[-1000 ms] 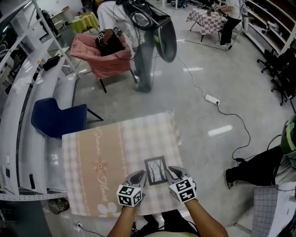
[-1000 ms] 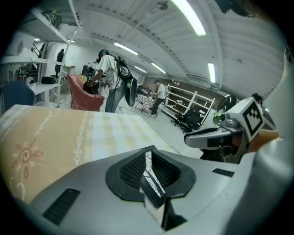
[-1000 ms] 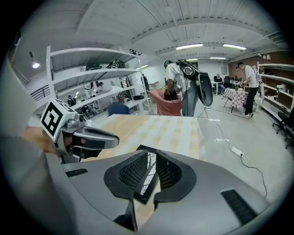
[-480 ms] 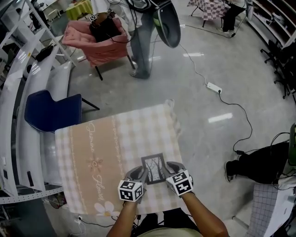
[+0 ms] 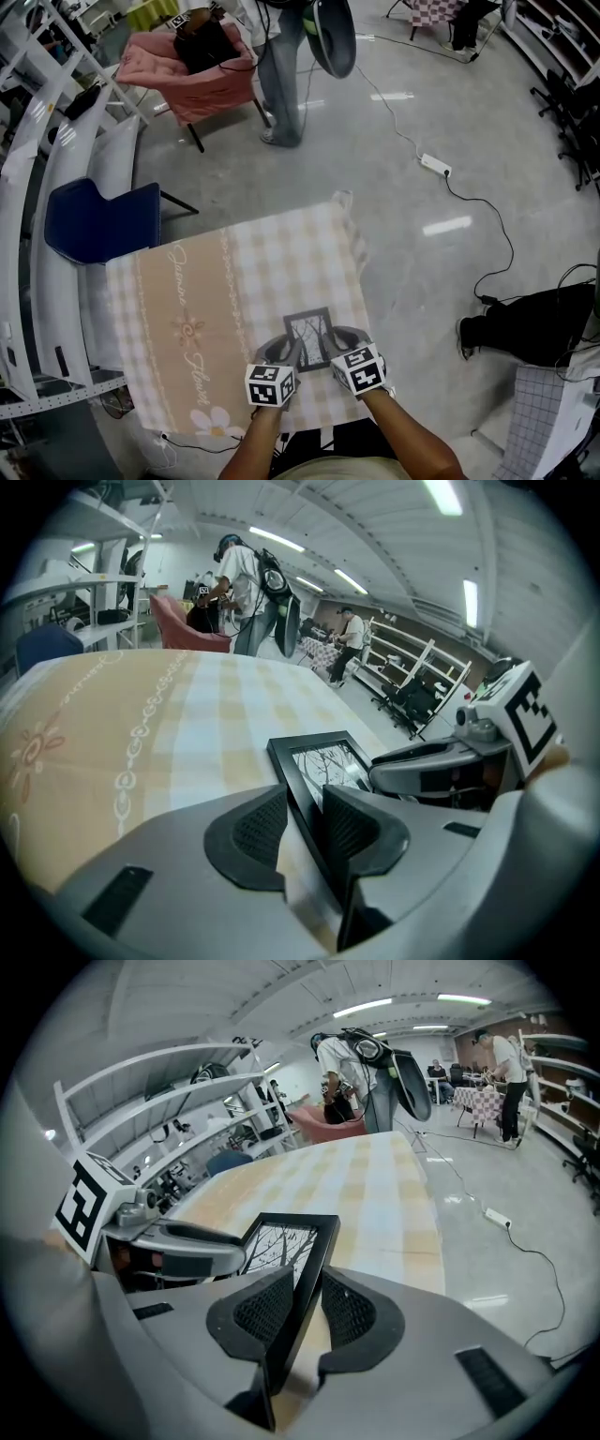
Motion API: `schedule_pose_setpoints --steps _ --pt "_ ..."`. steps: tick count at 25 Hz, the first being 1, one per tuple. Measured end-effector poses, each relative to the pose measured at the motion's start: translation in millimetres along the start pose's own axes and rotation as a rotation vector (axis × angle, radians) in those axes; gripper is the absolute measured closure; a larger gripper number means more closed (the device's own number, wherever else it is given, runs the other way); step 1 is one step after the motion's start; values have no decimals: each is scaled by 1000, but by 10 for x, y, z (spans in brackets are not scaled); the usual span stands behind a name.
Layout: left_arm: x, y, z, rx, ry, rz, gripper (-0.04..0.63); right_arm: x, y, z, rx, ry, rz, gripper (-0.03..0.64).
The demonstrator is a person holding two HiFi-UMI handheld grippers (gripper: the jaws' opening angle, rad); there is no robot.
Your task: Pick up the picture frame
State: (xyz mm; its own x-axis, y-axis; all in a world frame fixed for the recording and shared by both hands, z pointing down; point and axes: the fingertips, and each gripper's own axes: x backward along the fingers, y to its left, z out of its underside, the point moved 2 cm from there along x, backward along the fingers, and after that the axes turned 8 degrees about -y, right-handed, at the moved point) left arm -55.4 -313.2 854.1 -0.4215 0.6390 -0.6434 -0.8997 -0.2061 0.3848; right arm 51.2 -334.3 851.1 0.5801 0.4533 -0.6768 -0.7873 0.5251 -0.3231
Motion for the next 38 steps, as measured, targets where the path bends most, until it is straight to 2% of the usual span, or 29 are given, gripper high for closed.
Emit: schedule_pose_setpoints --steps 3,8,14,24,38 --pt "2 -4 -7 9 -2 1 484 -4 -8 -11 -17 -10 33 534" --pt "35 1 -11 71 -17 5 502 25 -1 -16 -34 -5 45 534" --pt "204 -62 -172 50 -84 -3 509 164 98 -183 21 -86 71 535" --pt "869 -249 -764 -28 -266 18 512 717 550 -788 134 -313 111 535" --pt "2222 -659 -1574 -193 -550 67 514 1769 1466 -1619 290 -601 148 535"
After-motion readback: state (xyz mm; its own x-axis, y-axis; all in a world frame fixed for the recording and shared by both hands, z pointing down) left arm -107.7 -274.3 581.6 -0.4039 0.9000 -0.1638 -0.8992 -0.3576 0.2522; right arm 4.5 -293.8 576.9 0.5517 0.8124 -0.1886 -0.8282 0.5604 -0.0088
